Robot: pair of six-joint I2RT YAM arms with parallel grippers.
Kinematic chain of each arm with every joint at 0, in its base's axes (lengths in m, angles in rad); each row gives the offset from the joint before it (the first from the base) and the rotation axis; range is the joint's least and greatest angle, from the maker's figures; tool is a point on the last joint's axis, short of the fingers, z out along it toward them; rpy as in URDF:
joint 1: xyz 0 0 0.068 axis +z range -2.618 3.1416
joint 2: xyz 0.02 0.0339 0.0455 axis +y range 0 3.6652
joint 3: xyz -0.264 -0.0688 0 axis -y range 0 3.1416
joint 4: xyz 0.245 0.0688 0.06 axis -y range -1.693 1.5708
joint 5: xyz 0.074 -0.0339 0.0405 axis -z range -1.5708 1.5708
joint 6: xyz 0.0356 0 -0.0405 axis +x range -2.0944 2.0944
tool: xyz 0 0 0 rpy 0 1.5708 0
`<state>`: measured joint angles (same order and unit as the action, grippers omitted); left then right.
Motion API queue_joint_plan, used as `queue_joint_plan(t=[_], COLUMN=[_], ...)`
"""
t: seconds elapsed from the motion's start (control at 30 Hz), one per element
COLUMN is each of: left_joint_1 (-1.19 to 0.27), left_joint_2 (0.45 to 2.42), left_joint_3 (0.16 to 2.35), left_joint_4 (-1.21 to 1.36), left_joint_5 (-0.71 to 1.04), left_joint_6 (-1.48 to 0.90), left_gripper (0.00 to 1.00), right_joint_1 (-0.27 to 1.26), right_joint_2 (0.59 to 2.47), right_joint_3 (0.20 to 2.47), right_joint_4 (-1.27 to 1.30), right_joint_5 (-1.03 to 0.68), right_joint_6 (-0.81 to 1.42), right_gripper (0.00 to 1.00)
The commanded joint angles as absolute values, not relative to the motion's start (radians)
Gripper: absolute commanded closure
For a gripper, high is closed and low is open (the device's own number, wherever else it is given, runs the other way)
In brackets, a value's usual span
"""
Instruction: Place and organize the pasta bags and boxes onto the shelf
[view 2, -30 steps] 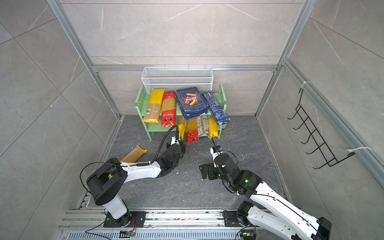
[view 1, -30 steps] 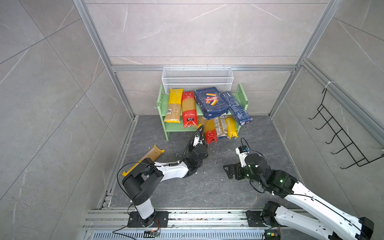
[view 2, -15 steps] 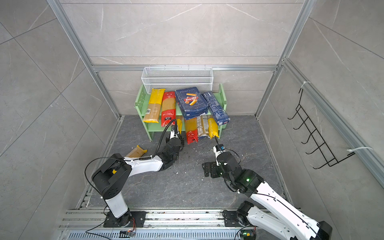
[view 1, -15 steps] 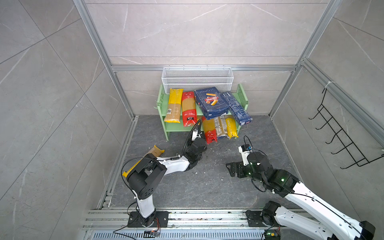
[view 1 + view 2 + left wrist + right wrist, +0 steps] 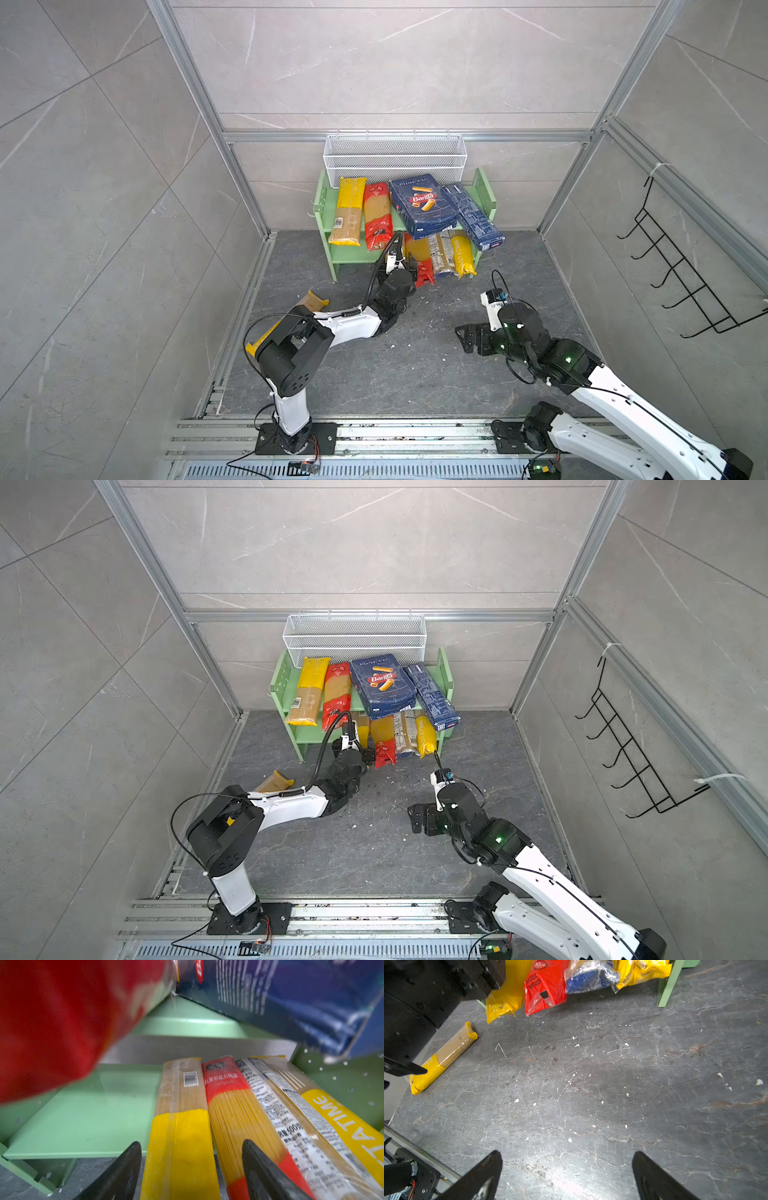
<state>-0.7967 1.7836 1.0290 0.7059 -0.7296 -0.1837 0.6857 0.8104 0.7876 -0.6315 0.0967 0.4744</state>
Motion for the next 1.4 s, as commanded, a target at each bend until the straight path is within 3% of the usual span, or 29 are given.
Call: queue_joint_plan(t=[0.0, 0.3, 0.43, 0.57, 0.67, 0.77, 0.87, 1.07, 1.37], left_joint_1=[-0.801, -0.926, -0.927, -0.897, -0.740, -0.508, -0.362, -0.096, 0.157], left_joint_2=[1.676, 1.425, 1.217, 1.028, 0.927, 0.839, 0.812, 0.954, 1.078], left_joint_3=[0.996, 0.747, 0.647, 0.634, 0.620, 0.552, 0.524, 0.518, 0.574], left_joint_4=[0.714, 0.535, 0.203, -0.300, -0.534, -0.524, -0.512, -0.405, -0.302], left_joint_5=[-0.709, -0.832, -0.980, -1.128, -1.041, -0.851, -0.769, -0.623, -0.581], left_joint_6=[-0.256, -0.343, -0.553, -0.841, -0.980, -0.944, -0.924, -0.902, -0.826], left_gripper=[0.22, 0.17, 0.17, 0.17, 0.17, 0.17, 0.17, 0.16, 0.15], right_joint_1=[0.682, 0.683, 0.683, 0.682, 0.682, 0.682, 0.682, 0.682, 0.683], right_joint_2=[0.795, 0.778, 0.764, 0.768, 0.782, 0.804, 0.812, 0.801, 0.775], right_joint_3=[0.817, 0.807, 0.799, 0.785, 0.769, 0.752, 0.745, 0.732, 0.720], right_joint_4=[-0.651, -0.647, -0.636, -0.606, -0.566, -0.519, -0.498, -0.497, -0.517], right_joint_5=[0.083, 0.071, 0.057, 0.029, -0.003, -0.036, -0.055, -0.061, -0.036], right_joint_6=[0.471, 0.479, 0.487, 0.494, 0.503, 0.515, 0.518, 0.509, 0.492], right_gripper=[0.00, 0.00, 0.00, 0.01, 0.00, 0.00, 0.00, 0.01, 0.01])
